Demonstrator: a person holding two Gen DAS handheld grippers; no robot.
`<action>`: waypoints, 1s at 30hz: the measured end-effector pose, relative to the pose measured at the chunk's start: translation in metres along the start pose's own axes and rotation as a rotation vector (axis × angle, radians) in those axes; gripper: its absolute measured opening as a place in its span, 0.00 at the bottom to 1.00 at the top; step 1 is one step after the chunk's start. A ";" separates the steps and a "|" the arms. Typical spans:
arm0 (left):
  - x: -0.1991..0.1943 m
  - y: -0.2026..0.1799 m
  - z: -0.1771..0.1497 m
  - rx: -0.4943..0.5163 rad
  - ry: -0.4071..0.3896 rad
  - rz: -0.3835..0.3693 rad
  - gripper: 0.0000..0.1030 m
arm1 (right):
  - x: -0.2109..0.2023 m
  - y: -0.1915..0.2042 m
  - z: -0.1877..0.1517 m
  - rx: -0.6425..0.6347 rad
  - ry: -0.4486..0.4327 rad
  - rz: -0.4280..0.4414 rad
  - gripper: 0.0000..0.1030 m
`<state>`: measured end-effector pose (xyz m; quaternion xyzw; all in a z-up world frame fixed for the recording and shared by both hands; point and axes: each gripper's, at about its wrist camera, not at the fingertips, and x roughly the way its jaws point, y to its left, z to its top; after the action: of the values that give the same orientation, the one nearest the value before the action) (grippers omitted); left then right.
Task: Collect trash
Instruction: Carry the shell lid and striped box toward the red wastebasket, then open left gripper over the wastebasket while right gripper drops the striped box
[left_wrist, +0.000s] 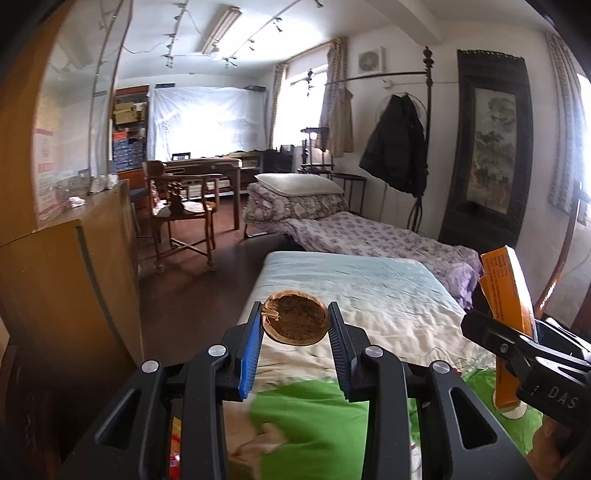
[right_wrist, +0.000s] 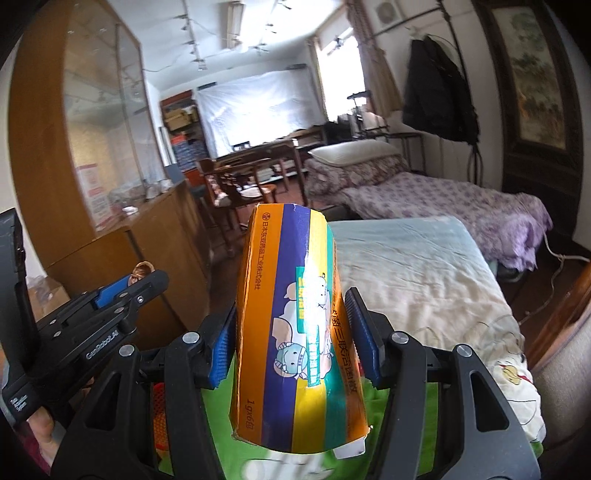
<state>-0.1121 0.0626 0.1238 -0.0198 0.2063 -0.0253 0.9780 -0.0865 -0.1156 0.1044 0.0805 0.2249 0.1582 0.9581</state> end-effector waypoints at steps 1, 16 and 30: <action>-0.005 0.008 -0.001 -0.007 -0.004 0.008 0.33 | 0.000 0.005 0.000 -0.007 0.002 0.007 0.53; -0.019 0.158 -0.065 -0.139 0.139 0.210 0.33 | 0.047 0.115 -0.030 -0.173 0.161 0.176 0.53; 0.048 0.266 -0.212 -0.301 0.494 0.315 0.33 | 0.130 0.168 -0.083 -0.272 0.353 0.212 0.53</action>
<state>-0.1426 0.3189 -0.1025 -0.1254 0.4390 0.1531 0.8764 -0.0589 0.0931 0.0163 -0.0550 0.3556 0.2982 0.8841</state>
